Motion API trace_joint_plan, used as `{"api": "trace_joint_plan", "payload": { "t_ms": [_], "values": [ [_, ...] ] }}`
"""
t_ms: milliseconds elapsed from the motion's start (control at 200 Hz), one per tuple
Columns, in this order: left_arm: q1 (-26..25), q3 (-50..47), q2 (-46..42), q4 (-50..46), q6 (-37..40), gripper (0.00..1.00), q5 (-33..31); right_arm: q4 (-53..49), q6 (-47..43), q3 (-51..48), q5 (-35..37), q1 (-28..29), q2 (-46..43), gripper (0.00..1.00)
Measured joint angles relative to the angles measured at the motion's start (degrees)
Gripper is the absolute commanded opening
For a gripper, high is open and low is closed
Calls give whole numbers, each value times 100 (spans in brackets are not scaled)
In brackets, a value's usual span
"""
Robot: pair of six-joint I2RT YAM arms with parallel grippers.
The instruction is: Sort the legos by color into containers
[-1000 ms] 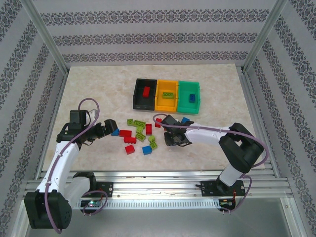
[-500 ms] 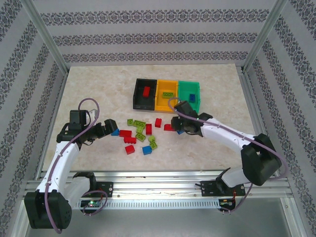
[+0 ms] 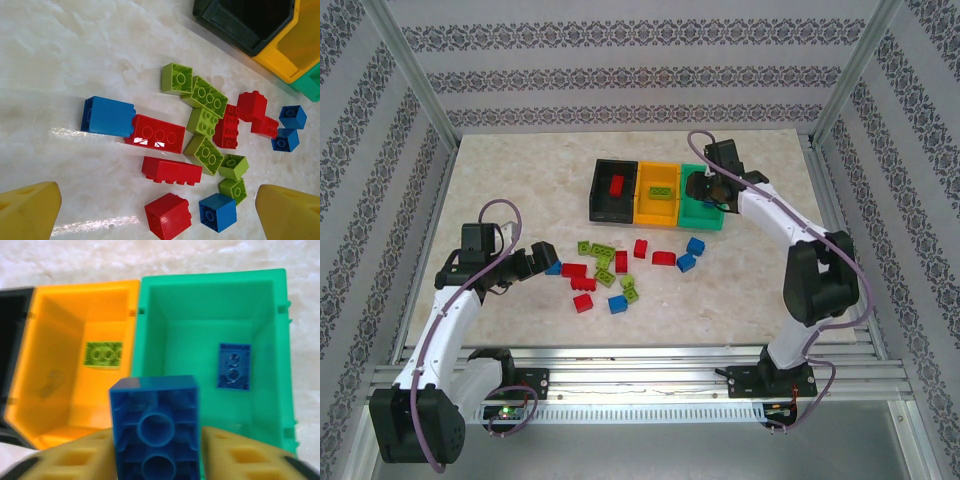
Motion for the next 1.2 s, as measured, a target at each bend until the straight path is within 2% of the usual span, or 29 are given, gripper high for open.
{"api": "trace_joint_plan", "payload": {
  "t_ms": [140, 305, 465, 640, 874, 1199],
  "values": [
    [0, 0, 0, -2, 0, 100, -17, -76, -133, -299, 20, 92, -76, 51],
    [0, 0, 0, 0, 0, 100, -20, -98, -144, -1307, -37, 389, -688, 50],
    [0, 0, 0, -2, 0, 100, -22, -94, -44, -2277, -131, 778, -1292, 55],
    [0, 0, 0, 0, 0, 100, -22, -50, 94, -2957, -337, 986, -1421, 58],
    [0, -7, 0, 0, -15, 100, -22, -7, 114, -2905, -466, 988, -1169, 60],
    [0, -15, 0, 0, -20, 100, -22, 81, 111, -2284, -638, 1141, -269, 60]
  ]
}}
